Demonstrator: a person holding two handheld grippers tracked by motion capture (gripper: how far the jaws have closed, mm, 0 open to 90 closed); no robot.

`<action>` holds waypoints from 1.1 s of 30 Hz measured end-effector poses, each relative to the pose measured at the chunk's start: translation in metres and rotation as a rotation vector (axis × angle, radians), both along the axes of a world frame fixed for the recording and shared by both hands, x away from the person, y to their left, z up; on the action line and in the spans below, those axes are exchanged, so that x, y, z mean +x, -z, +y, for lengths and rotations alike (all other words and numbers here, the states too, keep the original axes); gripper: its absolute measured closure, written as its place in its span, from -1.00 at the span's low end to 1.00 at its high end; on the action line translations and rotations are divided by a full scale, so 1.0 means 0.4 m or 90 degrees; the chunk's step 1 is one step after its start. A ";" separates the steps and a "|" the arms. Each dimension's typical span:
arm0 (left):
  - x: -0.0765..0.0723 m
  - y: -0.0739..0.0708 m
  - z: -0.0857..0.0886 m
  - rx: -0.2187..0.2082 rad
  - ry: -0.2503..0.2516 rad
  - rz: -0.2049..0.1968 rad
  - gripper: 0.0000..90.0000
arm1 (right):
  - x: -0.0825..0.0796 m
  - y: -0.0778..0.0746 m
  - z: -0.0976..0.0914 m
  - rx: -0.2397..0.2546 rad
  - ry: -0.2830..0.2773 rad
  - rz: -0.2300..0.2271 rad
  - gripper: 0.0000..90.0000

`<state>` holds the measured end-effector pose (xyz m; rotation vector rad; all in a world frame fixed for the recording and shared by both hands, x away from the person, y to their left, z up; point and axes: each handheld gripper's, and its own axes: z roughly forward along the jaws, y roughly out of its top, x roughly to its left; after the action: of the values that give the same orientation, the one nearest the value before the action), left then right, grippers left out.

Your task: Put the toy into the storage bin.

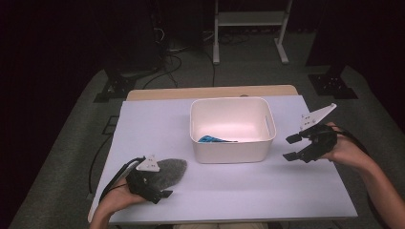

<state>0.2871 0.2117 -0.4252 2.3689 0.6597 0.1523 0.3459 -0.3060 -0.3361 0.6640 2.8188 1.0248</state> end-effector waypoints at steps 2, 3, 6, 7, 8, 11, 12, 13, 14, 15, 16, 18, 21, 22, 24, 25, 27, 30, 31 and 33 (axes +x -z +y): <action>0.000 0.000 0.000 0.000 0.000 -0.001 -0.84 | -0.003 0.014 -0.005 0.004 0.002 0.003 -0.36; 0.001 0.000 0.000 0.001 0.000 -0.001 -0.84 | -0.005 0.020 -0.007 0.007 0.004 0.004 -0.36; 0.001 0.000 -0.001 0.003 0.001 -0.001 -0.84 | -0.009 0.036 -0.014 0.014 0.009 0.005 -0.36; 0.001 0.000 -0.001 0.003 0.001 -0.001 -0.84 | -0.011 0.042 -0.015 0.016 0.011 0.005 -0.36; 0.001 0.000 -0.001 0.004 0.001 -0.001 -0.84 | -0.013 0.048 -0.016 0.018 0.011 0.006 -0.36; 0.001 0.000 -0.001 0.003 0.001 -0.002 -0.84 | -0.019 0.063 -0.018 0.025 0.016 0.008 -0.36; 0.001 0.000 -0.001 0.003 0.002 -0.003 -0.84 | -0.020 0.069 -0.019 0.029 0.016 0.008 -0.36; 0.001 0.000 -0.001 0.002 0.001 -0.004 -0.84 | -0.022 0.075 -0.020 0.031 0.018 0.008 -0.36; 0.000 0.001 -0.002 0.003 0.001 -0.004 -0.84 | -0.023 0.081 -0.020 0.032 0.018 0.008 -0.36; 0.000 0.001 -0.002 0.003 0.001 -0.004 -0.84 | -0.025 0.086 -0.020 0.035 0.021 0.010 -0.36; 0.000 0.001 -0.002 0.004 0.001 -0.005 -0.84 | -0.026 0.091 -0.021 0.037 0.022 0.012 -0.36; 0.000 0.001 -0.002 0.003 0.000 -0.005 -0.84 | -0.028 0.102 -0.021 0.044 0.024 0.013 -0.36; -0.001 0.001 -0.001 0.003 -0.002 -0.007 -0.84 | -0.032 0.118 -0.023 0.051 0.028 0.013 -0.36; -0.002 0.001 -0.001 0.003 -0.002 -0.007 -0.84 | -0.034 0.123 -0.024 0.054 0.031 0.017 -0.36; -0.002 0.002 -0.001 0.005 -0.002 -0.010 -0.84 | -0.037 0.134 -0.026 0.057 0.033 0.019 -0.36; -0.002 0.002 -0.001 0.006 -0.002 -0.010 -0.84 | -0.039 0.139 -0.028 0.057 0.034 0.020 -0.36; -0.002 0.002 -0.001 0.007 -0.003 -0.012 -0.84 | -0.042 0.150 -0.031 0.061 0.036 0.021 -0.37; -0.002 0.004 -0.002 0.010 -0.003 -0.011 -0.84 | -0.049 0.166 -0.034 0.066 0.041 0.027 -0.37; -0.001 0.004 -0.003 0.010 -0.002 -0.011 -0.84 | -0.051 0.171 -0.035 0.066 0.043 0.028 -0.37; -0.001 0.005 -0.003 0.010 -0.002 -0.011 -0.84 | -0.055 0.180 -0.038 0.068 0.046 0.032 -0.37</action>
<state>0.2866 0.2104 -0.4271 2.3781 0.6568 0.1802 0.3240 -0.3211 -0.4082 0.8069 2.7758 1.1678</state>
